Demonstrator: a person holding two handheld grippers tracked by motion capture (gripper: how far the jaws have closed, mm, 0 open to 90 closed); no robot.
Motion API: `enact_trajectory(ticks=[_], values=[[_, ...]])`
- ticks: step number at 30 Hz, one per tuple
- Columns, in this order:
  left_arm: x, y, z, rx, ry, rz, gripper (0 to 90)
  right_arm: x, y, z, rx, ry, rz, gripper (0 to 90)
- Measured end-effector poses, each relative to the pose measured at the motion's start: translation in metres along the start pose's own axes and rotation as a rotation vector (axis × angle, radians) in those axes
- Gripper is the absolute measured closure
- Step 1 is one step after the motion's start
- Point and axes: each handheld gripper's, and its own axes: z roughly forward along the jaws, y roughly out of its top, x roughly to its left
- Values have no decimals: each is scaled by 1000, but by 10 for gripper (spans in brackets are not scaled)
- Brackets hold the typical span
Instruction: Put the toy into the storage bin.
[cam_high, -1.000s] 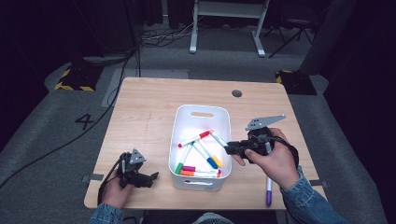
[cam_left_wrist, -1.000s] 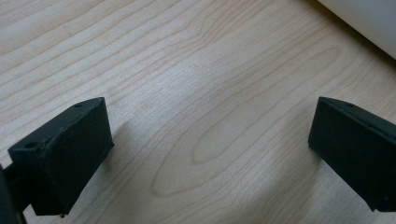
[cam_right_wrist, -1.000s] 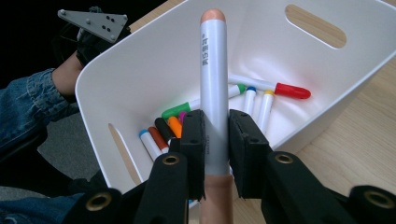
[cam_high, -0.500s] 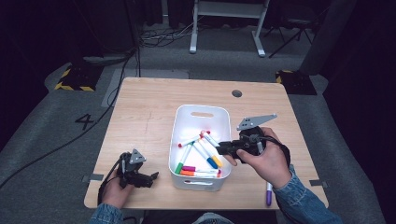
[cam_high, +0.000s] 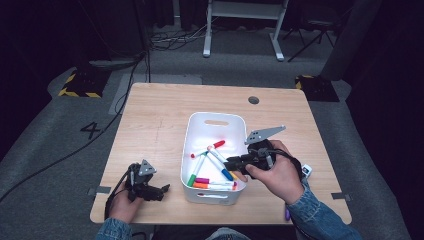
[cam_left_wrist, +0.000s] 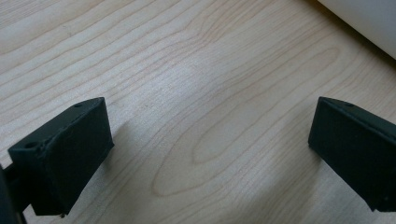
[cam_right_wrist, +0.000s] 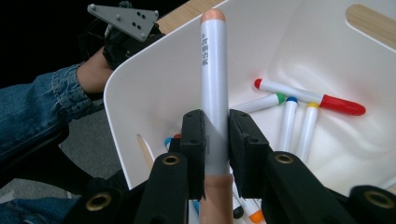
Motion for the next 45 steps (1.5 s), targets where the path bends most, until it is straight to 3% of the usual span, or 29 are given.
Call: enact_trajectory(ticks=[8,18,25,27,28,29,30,32,33,36,41,45], values=[[0,0,0,0,1,1,0,0,-5,11,35,2,-19,772],[0,0,0,0,-1,0,0,3,-9,25,133,-12,-37,773],[0,0,0,0,1,1,0,6,-10,37,190,-30,-68,772],[0,0,0,0,1,0,0,6,-10,41,201,-33,-85,772],[0,0,0,0,0,1,0,5,-9,42,216,-50,-118,747],[0,0,0,0,0,1,0,5,-9,42,216,-50,-118,747],[0,0,0,0,0,0,0,6,-9,42,208,-45,-108,670],[0,0,0,-1,0,0,0,7,-9,39,129,-50,-74,518],[0,0,0,-1,1,0,0,7,-9,37,112,-44,-59,518],[0,0,0,0,1,0,0,5,-9,31,90,-61,-78,482],[0,0,0,0,1,0,0,0,-11,15,28,-81,-67,447],[0,0,0,-1,3,1,0,-5,-13,4,9,-97,-48,449]])
